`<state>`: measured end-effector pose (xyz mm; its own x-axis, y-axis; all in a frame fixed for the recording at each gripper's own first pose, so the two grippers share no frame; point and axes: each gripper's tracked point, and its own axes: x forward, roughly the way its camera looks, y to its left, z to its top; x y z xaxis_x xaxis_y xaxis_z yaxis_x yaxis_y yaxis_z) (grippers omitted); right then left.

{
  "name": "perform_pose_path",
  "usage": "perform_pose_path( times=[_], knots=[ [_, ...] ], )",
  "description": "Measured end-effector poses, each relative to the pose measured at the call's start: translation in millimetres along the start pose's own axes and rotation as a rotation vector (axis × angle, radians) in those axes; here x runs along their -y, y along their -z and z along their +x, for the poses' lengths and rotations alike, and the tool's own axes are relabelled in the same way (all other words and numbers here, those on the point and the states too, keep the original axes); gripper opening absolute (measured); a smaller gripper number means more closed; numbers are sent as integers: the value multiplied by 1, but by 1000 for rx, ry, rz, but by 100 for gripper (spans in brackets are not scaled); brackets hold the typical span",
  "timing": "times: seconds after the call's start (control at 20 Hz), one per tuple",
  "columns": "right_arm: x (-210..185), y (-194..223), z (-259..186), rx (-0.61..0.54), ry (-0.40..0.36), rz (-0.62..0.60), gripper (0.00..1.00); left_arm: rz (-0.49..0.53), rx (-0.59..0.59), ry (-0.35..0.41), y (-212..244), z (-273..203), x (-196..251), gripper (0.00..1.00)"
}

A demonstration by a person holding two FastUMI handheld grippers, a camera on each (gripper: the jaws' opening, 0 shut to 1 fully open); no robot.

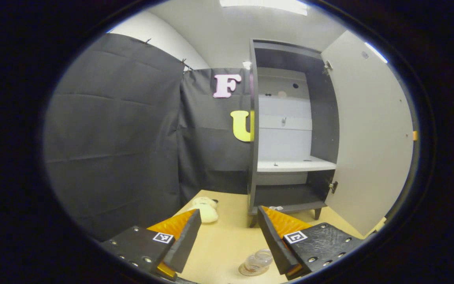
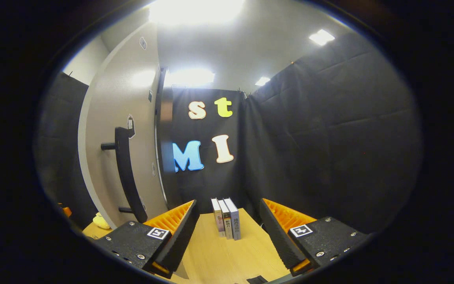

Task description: Open the cabinet door with the right hand, grasp the bottle in the cabinet with the left hand and place it on the coaster, then close the cabinet door with the right hand.

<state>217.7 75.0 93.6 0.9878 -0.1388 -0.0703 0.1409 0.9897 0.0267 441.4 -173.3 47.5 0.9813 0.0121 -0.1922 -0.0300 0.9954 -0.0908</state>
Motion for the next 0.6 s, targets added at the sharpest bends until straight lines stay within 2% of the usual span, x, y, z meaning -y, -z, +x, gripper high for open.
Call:
perform_pose_path(
  times=[0.1,0.2,0.3,0.35,0.4,0.45,0.5,0.55,0.6],
  knots=[
    [-1,-10,-3,16,50,-20,95,4,11,6,-4,1,-5,86],
    [-8,-16,-9,32,74,-14,95,14,12,4,-6,0,-13,82],
    [-22,-18,-10,37,72,-4,95,17,12,6,-6,-2,-18,86],
    [-27,-19,-9,39,76,-6,91,21,11,6,-6,-2,-21,86],
    [-28,-19,-10,39,81,-10,95,23,12,4,-5,-2,-26,86],
    [-32,-19,-11,36,81,-14,95,22,12,2,-6,-2,-29,82],
    [-36,-18,-13,35,75,-15,91,16,10,0,-5,-1,-32,82],
    [-43,-19,-15,37,66,-15,95,10,9,0,-4,-2,-33,82],
    [-44,-21,-19,44,91,-34,95,5,10,-2,-4,-2,-37,82]
  ],
)
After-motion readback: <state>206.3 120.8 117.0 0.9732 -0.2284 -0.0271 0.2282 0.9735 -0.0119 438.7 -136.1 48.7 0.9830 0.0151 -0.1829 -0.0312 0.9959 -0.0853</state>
